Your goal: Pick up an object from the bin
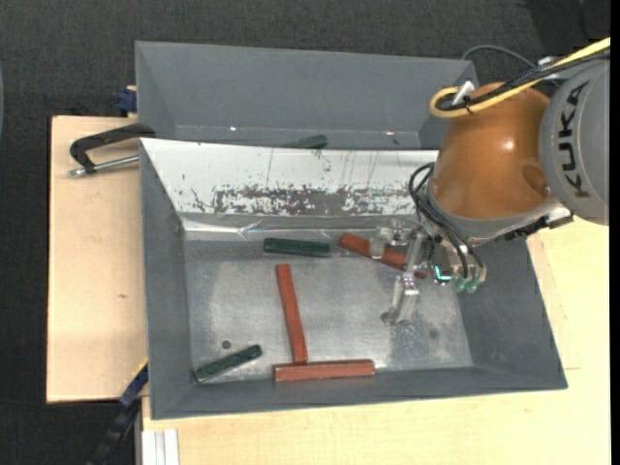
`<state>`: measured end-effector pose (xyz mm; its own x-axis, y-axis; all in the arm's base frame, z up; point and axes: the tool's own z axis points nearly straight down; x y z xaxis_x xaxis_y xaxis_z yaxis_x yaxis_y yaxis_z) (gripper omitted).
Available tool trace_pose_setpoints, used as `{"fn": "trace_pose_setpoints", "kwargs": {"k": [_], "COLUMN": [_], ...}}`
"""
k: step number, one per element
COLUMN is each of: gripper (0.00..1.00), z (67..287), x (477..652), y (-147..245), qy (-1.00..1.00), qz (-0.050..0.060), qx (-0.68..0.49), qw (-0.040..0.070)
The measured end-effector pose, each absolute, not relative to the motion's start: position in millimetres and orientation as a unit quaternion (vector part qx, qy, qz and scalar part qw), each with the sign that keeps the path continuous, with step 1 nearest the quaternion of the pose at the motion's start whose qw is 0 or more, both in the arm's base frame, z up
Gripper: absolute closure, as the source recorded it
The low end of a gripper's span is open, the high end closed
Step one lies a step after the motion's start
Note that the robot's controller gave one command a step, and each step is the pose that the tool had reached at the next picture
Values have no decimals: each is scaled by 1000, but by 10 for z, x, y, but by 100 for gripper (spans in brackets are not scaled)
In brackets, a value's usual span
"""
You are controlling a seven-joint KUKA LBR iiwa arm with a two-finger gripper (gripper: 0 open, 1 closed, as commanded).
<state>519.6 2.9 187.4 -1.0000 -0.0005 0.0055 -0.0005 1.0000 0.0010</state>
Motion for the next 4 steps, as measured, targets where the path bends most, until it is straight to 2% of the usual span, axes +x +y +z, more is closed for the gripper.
{"fn": "trace_pose_setpoints", "kwargs": {"k": [1, 2, 3, 4], "gripper": [0, 0, 0, 0], "z": [1914, 1288, 1303, 1286], "x": [5214, 5601, 5718, 6003], "y": [29, -238, -303, -277], "qy": [-1000, -998, -990, -994], "qz": [0, -1, -1, 0], "qx": [0, -56, -141, -110], "qw": [-1, -3, -1, -3]}}
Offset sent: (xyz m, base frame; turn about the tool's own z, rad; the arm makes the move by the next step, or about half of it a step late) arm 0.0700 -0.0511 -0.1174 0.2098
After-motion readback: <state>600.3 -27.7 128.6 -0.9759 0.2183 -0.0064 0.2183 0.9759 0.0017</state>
